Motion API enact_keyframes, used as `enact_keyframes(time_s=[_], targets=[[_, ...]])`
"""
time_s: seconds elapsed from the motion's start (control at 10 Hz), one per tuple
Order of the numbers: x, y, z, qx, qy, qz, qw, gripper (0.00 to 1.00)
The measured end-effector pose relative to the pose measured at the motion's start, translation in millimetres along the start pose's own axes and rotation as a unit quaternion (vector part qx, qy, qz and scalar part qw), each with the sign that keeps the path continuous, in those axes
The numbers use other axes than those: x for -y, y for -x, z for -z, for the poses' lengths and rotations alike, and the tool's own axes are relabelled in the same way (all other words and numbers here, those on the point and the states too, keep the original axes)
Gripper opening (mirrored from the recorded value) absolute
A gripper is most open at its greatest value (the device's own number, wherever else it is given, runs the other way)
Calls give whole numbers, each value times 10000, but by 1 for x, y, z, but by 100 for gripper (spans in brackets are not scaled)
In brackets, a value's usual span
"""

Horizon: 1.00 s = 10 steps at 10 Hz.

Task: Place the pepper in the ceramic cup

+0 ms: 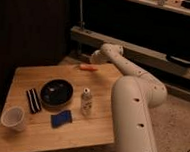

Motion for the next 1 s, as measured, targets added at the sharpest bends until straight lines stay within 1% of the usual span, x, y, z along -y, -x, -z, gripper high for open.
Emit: enact_keyframes(time_s=[0.2,0.3,0.4,0.6,0.8,1.0], targets=[[1,-2,-12,-105,-191,-23,9998,0],[3,-6,-18,-125,-258,-62,9996,0],[7,-8,-21,-99,-283,-93,9995,0],[14,-9,-29,-9,-255,-102,9996,0],[23,0,-42,74,-191,-35,9998,0],[19,-2,-45,71,-106,-1,9999,0]])
